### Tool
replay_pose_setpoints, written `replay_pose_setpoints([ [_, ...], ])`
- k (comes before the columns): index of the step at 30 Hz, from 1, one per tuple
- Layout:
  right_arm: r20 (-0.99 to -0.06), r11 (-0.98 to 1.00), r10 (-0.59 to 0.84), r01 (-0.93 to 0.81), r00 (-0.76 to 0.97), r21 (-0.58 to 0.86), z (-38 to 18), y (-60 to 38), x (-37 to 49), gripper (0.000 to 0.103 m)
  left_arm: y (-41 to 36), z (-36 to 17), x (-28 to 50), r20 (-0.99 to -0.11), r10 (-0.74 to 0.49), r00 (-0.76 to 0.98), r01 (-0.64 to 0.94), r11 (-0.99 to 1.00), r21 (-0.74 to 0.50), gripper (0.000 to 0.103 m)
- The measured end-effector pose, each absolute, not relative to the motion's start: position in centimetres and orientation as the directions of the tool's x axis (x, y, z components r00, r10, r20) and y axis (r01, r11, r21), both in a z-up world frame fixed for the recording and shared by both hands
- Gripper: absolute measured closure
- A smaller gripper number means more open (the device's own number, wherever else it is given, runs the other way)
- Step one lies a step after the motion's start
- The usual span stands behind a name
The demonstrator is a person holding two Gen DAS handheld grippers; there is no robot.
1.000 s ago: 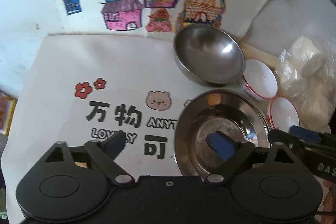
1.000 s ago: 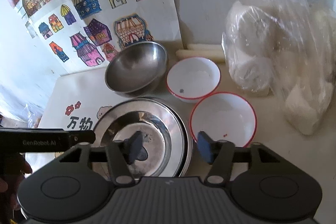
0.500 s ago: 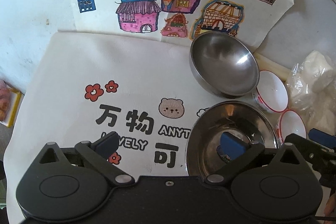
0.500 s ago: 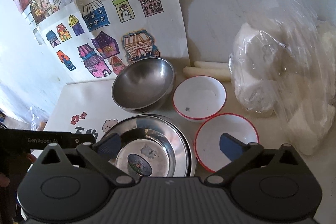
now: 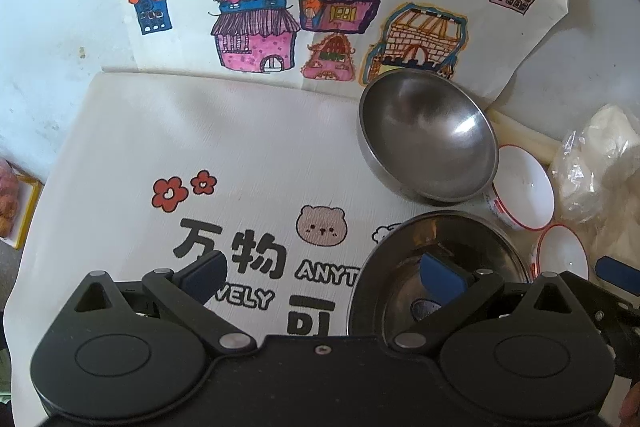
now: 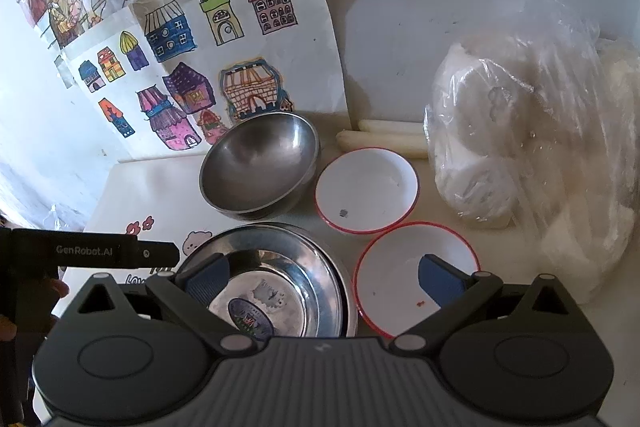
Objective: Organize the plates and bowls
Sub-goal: 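Lower the blue-labelled plate onto the stack and open both grippers, then move both grippers to the rim of the steel bowl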
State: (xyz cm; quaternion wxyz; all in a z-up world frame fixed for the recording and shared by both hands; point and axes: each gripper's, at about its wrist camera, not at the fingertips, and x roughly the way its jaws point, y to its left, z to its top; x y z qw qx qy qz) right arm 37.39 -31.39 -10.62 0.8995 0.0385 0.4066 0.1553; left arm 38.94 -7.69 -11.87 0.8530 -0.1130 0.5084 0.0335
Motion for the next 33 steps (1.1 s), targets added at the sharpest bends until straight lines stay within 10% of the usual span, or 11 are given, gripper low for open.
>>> replay_pose_setpoints([
  [22,-0.671,0.921,0.320,-0.386,0.669,0.054,-9.4,-27.9,42.6,0.001,-7.0,-11.8,44.1,-0.839,-0.034,0.543,-0.190,0.968,-0.162,0.001],
  [33,-0.705,0.899,0.286,-0.437,0.649,-0.038,-11.1,-26.4,46.1,0.019,-7.4,-13.3,46.1,-0.864,-0.002,0.503,-0.212,0.969,-0.125,0.001],
])
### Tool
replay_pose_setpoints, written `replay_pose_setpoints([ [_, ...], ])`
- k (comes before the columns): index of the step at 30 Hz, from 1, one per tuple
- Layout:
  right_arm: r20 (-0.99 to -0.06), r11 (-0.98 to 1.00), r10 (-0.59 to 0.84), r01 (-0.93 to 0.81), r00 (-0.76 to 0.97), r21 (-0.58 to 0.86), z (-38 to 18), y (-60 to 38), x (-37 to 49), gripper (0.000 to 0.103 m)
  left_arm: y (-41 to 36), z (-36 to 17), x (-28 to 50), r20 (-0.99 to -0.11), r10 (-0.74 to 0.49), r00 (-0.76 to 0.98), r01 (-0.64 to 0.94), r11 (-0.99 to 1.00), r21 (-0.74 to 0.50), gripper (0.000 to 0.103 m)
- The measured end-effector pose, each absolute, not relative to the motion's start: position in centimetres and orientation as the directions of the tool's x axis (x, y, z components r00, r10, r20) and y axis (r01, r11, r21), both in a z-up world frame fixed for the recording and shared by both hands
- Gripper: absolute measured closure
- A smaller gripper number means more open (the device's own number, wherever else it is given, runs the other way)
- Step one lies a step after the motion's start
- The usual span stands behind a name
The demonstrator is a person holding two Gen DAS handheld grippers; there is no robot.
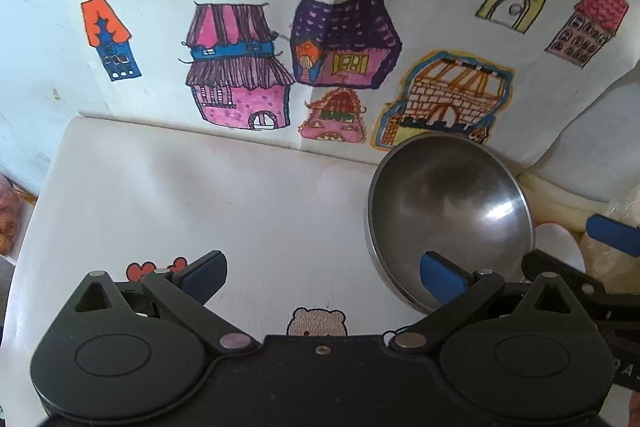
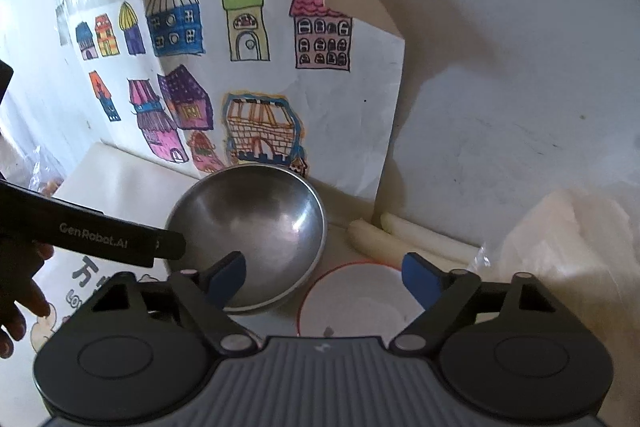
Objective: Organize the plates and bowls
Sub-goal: 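Move both grippers to the rim of the steel bowl, then close the left gripper on the steel bowl rim while the right gripper closes too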
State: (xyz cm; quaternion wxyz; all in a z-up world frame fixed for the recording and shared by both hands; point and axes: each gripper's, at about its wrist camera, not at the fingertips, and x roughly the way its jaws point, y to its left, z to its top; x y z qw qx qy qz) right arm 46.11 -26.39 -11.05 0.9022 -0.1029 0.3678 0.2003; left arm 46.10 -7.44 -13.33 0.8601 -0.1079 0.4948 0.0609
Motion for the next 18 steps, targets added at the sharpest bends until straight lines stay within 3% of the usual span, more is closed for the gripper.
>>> replay_pose_setpoints([
  [8,-0.720,0.885,0.287,-0.462,0.632,-0.054,-11.7,-25.1,47.6,0.027,-7.5,-14.1,46.9,-0.882,0.003,0.472,-0.214,0.970,-0.111,0.001],
  [13,-0.736,0.882,0.282,-0.468,0.615,-0.053,-12.3,-24.6,48.4,0.038,-7.3,-14.4,47.2,-0.882,0.000,0.472,-0.218,0.969,-0.116,0.004],
  [16,-0.747,0.879,0.284,-0.475,0.601,-0.048,-12.6,-24.5,48.8,0.049,-7.1,-14.6,47.4,-0.884,-0.008,0.468,-0.227,0.965,-0.128,0.017],
  [18,-0.757,0.879,0.290,-0.476,0.585,-0.032,-12.9,-24.5,49.2,0.063,-7.0,-14.8,47.5,-0.885,-0.023,0.464,-0.235,0.961,-0.148,0.026],
])
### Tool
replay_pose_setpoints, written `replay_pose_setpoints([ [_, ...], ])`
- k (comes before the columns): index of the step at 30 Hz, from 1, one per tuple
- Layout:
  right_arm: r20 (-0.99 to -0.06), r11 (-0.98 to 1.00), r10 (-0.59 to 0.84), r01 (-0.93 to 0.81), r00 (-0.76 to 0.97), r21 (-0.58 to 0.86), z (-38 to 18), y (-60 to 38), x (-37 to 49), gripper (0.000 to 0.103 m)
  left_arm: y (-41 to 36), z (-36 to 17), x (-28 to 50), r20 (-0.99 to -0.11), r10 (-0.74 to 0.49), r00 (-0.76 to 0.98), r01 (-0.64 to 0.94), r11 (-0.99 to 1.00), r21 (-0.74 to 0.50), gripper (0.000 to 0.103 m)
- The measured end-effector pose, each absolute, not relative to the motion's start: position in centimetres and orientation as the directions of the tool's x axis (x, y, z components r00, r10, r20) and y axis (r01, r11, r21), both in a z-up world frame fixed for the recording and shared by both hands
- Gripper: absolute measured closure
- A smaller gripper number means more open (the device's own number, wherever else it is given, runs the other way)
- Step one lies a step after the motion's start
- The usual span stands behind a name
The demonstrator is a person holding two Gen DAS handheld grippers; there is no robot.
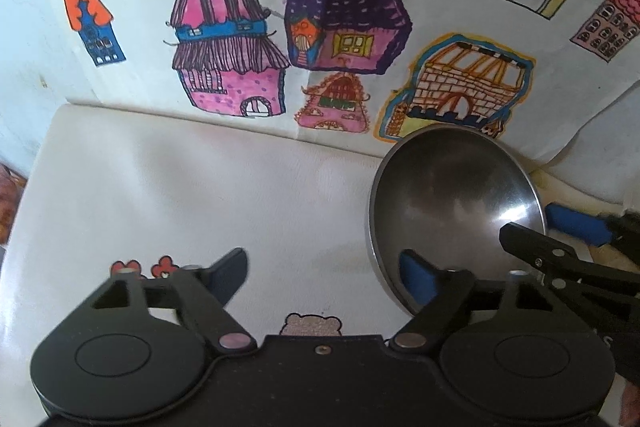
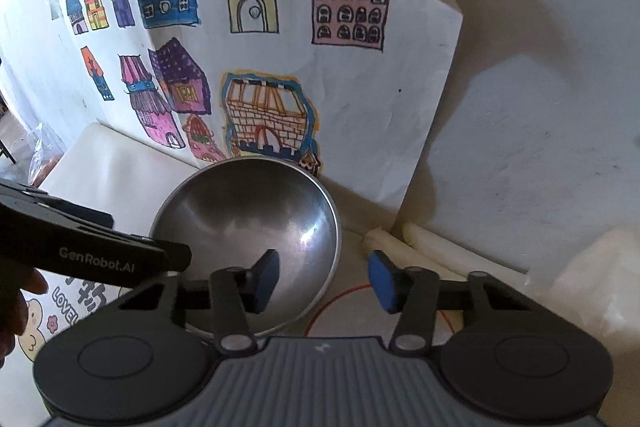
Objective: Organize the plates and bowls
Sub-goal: 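Close the left gripper on the steel bowl rim while the right gripper closes too, then lift the steel bowl with both grippers and carry it beside the plate stack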
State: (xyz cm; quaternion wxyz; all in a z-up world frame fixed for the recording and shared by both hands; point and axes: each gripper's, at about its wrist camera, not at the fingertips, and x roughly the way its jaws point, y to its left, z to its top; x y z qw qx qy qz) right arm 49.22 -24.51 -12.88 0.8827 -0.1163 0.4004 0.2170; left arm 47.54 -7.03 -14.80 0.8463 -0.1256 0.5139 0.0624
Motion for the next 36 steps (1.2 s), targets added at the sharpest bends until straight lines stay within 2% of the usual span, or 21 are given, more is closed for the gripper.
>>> replay_pose_setpoints([
  [3,-0.767,0.878,0.298,-0.479,0.568,-0.014,-13.2,-24.5,49.6,0.078,-7.0,-15.1,47.6,-0.880,-0.080,0.469,-0.225,0.952,-0.206,0.049],
  [5,-0.769,0.878,0.300,-0.478,0.565,-0.008,-13.4,-24.5,49.6,0.083,-7.2,-15.2,47.5,-0.867,-0.120,0.483,-0.209,0.946,-0.248,0.071],
  [7,-0.768,0.879,0.305,-0.477,0.563,-0.001,-13.4,-24.6,49.5,0.088,-7.4,-15.2,47.5,-0.855,-0.150,0.497,-0.197,0.940,-0.280,0.087],
  [25,-0.691,0.846,0.418,-0.530,0.589,0.060,-8.4,-25.8,43.6,0.088,-7.9,-9.6,40.0,-0.802,-0.092,0.591,-0.223,0.936,-0.272,0.089],
  [36,-0.666,0.891,0.386,-0.445,0.639,0.089,-5.3,-29.5,36.3,0.088,-11.2,-7.2,34.6,-0.772,-0.191,0.607,-0.082,0.951,-0.299,0.089],
])
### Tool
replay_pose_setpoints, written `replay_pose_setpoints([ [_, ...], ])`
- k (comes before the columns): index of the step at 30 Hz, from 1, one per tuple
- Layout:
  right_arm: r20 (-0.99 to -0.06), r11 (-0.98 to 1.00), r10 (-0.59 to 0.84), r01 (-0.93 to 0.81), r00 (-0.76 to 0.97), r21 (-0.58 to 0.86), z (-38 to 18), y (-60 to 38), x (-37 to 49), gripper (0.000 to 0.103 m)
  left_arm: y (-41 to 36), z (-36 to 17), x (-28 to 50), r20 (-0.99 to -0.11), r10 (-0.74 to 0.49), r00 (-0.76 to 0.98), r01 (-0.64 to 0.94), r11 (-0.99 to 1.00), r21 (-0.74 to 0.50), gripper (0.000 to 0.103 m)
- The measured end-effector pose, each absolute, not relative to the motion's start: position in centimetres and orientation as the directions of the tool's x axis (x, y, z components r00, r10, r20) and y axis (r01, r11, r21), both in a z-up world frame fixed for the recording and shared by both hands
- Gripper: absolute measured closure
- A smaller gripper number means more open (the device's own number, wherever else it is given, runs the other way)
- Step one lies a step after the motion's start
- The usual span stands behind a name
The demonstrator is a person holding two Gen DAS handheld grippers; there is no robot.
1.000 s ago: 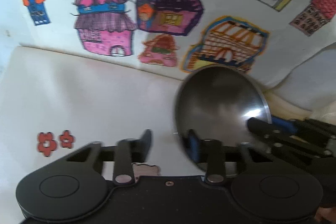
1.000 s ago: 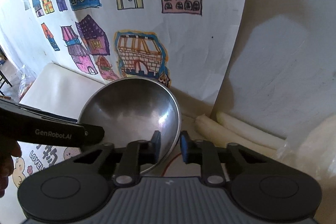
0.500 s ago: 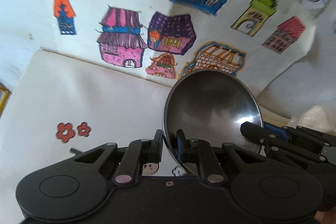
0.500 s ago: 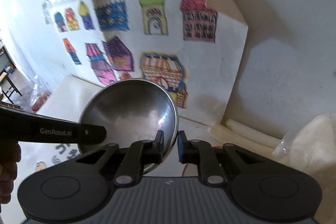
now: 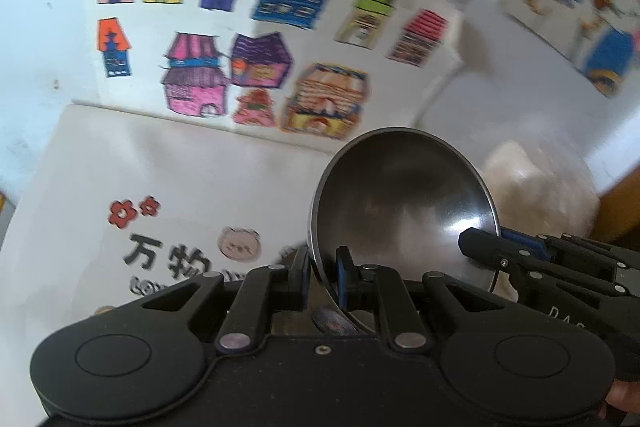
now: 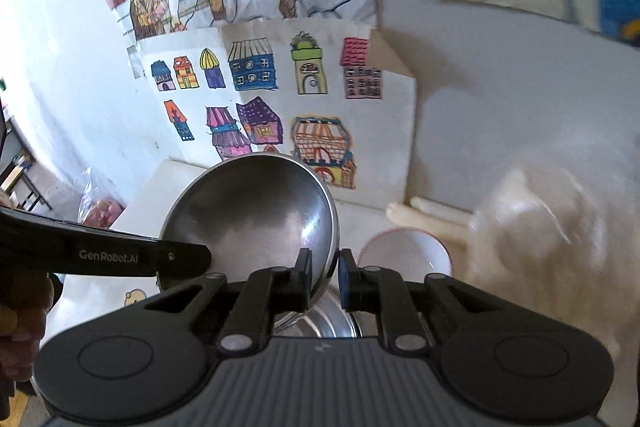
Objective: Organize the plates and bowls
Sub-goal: 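Lift the steel bowl with both grippers and carry it beside the plate stack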
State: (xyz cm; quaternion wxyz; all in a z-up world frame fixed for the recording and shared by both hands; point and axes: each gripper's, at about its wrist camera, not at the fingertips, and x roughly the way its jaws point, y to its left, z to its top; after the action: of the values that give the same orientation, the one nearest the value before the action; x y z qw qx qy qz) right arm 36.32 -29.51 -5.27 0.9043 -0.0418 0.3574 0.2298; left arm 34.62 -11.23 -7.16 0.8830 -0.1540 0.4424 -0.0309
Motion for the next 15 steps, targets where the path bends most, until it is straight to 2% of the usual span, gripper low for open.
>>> replay_pose_setpoints([
  [15,-0.694,0.969,0.231,-0.223,0.682,0.104,-6.9,-34.2,22.8,0.088,-16.2,-9.1,26.7,-0.799,-0.342,0.494,0.141,0.939,-0.315,0.089],
])
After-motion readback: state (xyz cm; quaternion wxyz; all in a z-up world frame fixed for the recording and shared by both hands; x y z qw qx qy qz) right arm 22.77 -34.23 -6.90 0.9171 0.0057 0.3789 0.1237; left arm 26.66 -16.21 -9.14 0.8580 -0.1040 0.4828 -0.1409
